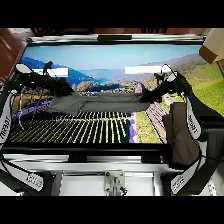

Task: Fold the shirts.

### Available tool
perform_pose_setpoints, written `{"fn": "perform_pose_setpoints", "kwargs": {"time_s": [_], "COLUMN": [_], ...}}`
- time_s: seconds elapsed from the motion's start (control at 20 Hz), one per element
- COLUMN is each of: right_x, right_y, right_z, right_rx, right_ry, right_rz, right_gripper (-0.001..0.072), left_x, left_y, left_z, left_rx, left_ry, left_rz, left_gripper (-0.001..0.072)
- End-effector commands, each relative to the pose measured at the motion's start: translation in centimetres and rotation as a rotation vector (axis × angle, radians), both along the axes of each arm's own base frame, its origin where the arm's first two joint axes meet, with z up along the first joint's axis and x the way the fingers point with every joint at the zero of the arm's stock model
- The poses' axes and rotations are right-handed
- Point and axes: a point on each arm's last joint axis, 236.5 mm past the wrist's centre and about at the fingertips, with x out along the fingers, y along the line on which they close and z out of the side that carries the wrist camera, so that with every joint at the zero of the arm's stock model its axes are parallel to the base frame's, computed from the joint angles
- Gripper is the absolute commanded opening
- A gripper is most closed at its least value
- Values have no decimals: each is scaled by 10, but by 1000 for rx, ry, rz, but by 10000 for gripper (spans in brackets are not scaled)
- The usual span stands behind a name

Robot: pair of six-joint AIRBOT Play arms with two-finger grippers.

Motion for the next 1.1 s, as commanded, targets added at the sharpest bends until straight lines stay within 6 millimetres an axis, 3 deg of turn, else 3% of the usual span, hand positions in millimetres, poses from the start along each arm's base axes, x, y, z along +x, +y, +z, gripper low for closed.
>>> {"fn": "perform_pose_setpoints", "kwargs": {"time_s": [0.0,0.1,0.25,0.55,0.7,0.75,0.85,0.95,1.05], "right_x": [5,-5,-39,-97,-109,-110,-113,-111,-100], "right_y": [15,17,25,56,61,62,64,74,97], "right_z": [64,115,176,251,277,283,287,289,295], "right_rx": [52,60,69,91,98,106,119,124,155], "right_ry": [-115,-181,-215,-286,-346,-355,-346,-372,-434], "right_rz": [16,22,60,116,102,88,72,84,91], "right_gripper": [63,63,63,64,65,65,65,64,64], "left_x": [-9,-17,-42,-66,-104,-111,-105,-85,-60], "left_y": [-56,-99,-159,-263,-306,-312,-304,-272,-218], "left_z": [-2,-16,-31,-27,-46,-50,-45,-29,-5], "left_rx": [7,17,-9,-187,-234,-227,-231,-222,-162], "left_ry": [-40,-55,-55,-58,29,8,-22,-47,-111], "left_rz": [-100,-120,-167,-105,-160,-202,-220,-205,-192], "left_gripper": [32,32,31,31,31,31,30,29,29]}}
